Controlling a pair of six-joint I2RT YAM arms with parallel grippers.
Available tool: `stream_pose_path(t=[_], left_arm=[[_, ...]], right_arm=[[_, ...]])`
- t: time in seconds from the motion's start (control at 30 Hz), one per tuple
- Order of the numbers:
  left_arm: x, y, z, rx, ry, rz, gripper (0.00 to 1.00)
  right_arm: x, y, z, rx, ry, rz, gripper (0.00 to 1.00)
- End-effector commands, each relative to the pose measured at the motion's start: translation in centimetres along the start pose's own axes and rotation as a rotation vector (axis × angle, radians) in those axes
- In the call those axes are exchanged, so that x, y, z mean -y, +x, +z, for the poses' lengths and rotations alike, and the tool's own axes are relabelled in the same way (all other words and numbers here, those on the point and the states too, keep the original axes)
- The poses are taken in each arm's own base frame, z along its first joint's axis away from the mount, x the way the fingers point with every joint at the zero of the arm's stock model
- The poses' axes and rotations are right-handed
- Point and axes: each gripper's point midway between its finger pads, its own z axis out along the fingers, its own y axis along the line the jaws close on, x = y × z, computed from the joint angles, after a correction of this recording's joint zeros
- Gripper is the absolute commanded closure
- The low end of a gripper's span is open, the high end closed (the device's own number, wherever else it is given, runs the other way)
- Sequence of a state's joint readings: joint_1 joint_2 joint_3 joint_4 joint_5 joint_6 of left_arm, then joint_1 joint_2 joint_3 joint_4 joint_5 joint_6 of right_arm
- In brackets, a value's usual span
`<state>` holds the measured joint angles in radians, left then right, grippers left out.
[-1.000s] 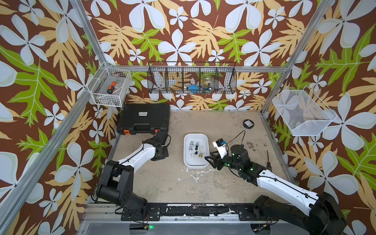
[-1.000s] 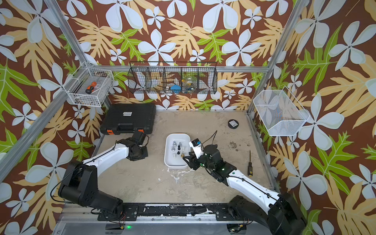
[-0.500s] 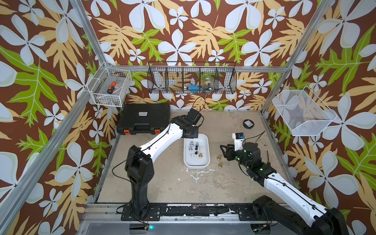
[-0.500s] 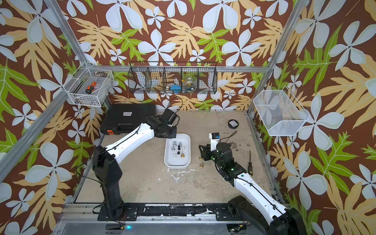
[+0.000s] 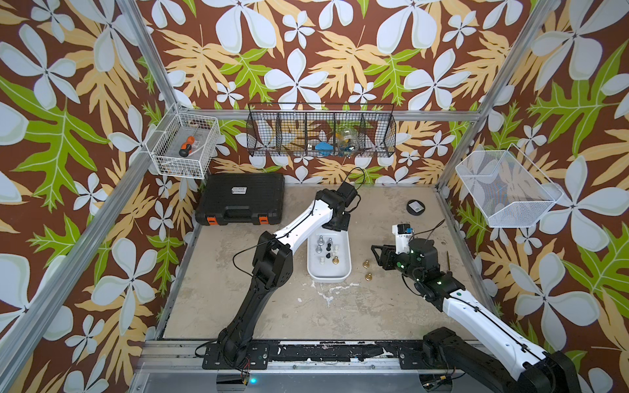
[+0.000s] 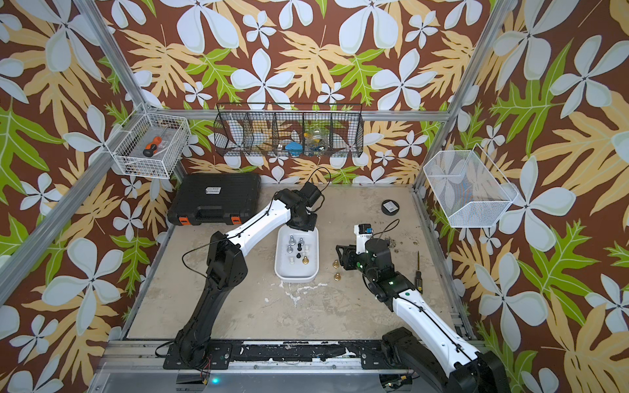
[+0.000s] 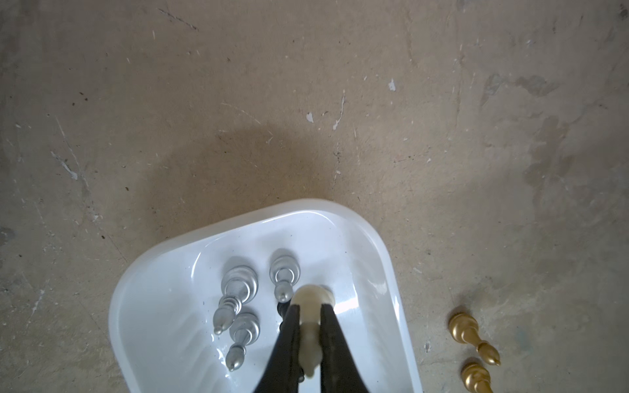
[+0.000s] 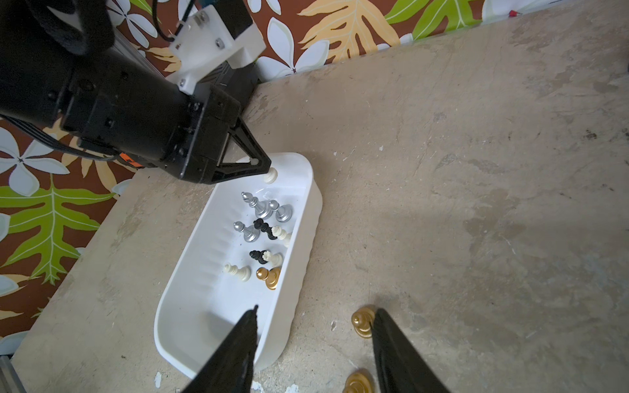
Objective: Put the chess pieces into the storage box
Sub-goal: Place the chess piece in the storage box.
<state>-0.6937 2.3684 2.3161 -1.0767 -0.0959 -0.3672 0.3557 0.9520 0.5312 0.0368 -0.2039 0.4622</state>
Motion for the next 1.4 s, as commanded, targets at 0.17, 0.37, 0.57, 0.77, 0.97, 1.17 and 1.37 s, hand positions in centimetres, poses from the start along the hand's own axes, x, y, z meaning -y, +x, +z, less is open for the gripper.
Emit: stream_pose_path(t=[0.17, 0.37, 0.57, 0.77, 0.97, 1.17, 1.37], left_arm=[[0.2, -0.2, 1.9, 0.005, 0.003, 0.017, 0.95], [-0.1, -0.5, 3.3, 0.008, -0.001, 0.008, 0.94], [-0.3, -0.4, 4.4, 0.002, -0.002, 0.007, 0.94], [-0.4, 0.0, 5.9, -0.022, -0.001, 0.006, 0.94], [-0.4, 0.4, 6.6, -0.034, -0.003, 0.009, 0.94], [-0.6, 0.8, 7.0, -0.045, -0.01, 0.011, 0.93], [-1.0, 0.8, 7.2, -0.04, -0.032, 0.014, 0.92]], right_arm=[[-0.6, -0.3, -0.2, 0.014, -0.028, -0.026, 0.44], [-0.8, -0.5, -0.3, 0.022, -0.043, -0.035, 0.44], [-1.0, -0.6, -0.4, 0.025, -0.047, -0.046, 0.44], [-1.0, -0.6, -0.3, 0.027, -0.05, -0.051, 0.44], [-0.9, -0.4, -0.3, 0.023, -0.046, -0.052, 0.44], [-1.0, -0.5, -0.3, 0.026, -0.051, -0.055, 0.44], [-1.0, -0.5, -0.3, 0.027, -0.056, -0.057, 0.44]])
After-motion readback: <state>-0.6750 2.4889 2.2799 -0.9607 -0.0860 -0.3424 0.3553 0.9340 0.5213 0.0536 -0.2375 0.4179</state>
